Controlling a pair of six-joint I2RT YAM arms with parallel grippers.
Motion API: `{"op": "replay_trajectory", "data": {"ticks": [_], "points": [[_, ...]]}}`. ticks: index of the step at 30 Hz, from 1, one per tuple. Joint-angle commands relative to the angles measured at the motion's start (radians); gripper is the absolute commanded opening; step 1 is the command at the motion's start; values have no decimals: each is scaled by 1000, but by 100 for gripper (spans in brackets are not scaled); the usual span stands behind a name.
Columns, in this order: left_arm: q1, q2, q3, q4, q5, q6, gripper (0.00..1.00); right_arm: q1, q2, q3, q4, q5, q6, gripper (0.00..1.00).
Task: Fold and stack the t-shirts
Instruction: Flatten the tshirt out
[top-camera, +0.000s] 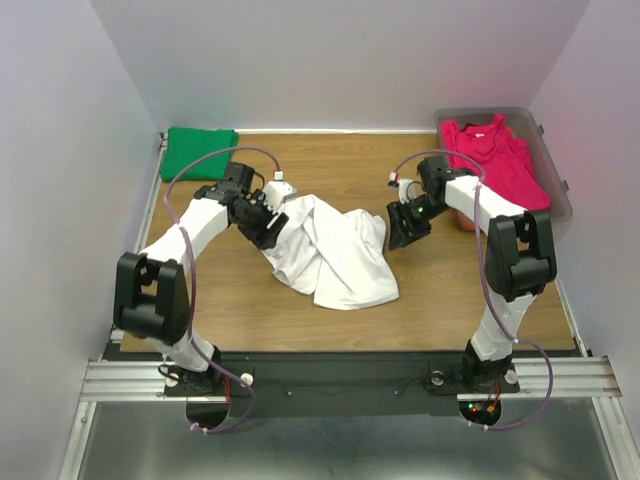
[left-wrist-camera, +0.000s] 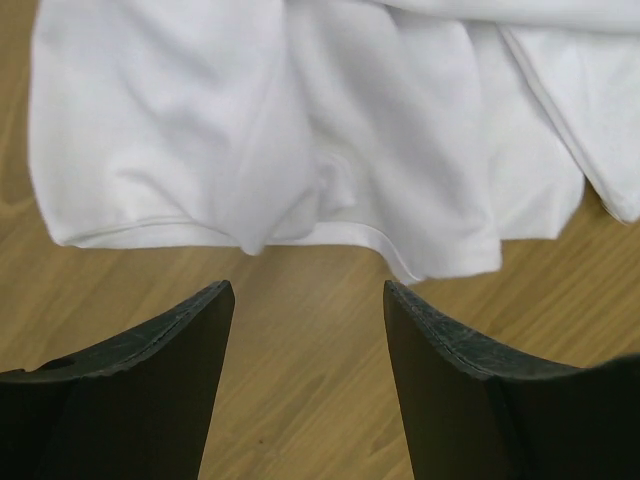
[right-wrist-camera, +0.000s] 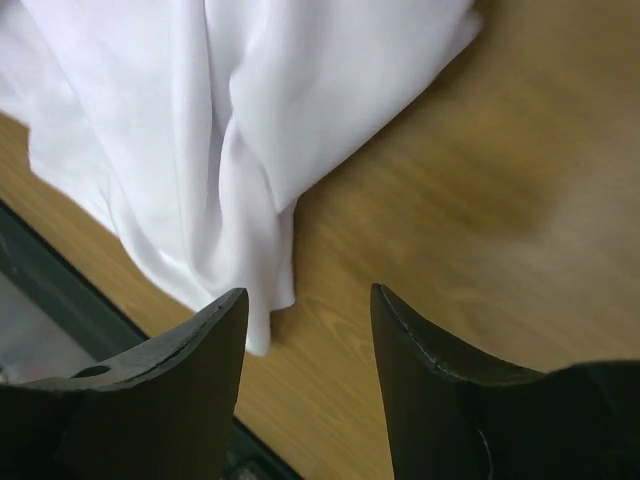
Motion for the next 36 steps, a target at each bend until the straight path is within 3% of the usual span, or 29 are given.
{"op": "replay_trajectory", "data": {"ticks": [1, 8, 12, 14, 15, 18, 19, 25, 30, 36], "points": [[12, 94, 89, 74, -38, -31, 73, 75, 6, -85, -73, -3, -71, 58], [14, 229, 169, 83, -39, -46, 71, 135, 52, -122, -136, -12, -114, 57], [14, 264, 175, 75, -12, -46, 64, 150, 72, -142, -152, -54, -134, 51], [17, 274, 174, 74, -2, -46, 51, 153, 81, -148, -160, -76, -143, 43], [23, 277, 181, 72, 8, -46, 36, 153, 83, -150, -160, -75, -147, 27], [43, 272, 201, 48, 51, -46, 12, 149, 81, -136, -156, -33, -152, 1], [66, 272, 224, 36, 65, -45, 0, 147, 76, -109, -156, -19, -151, 1], [178, 225, 359, -86, 56, 36, 0, 35, 66, 164, -185, 126, -151, 1], [204, 176, 407, -170, 4, 127, 0, -24, 113, 393, -269, 249, -227, 0], [231, 111, 404, -141, -62, 152, 0, -34, 129, 510, -294, 349, -272, 1]]}}
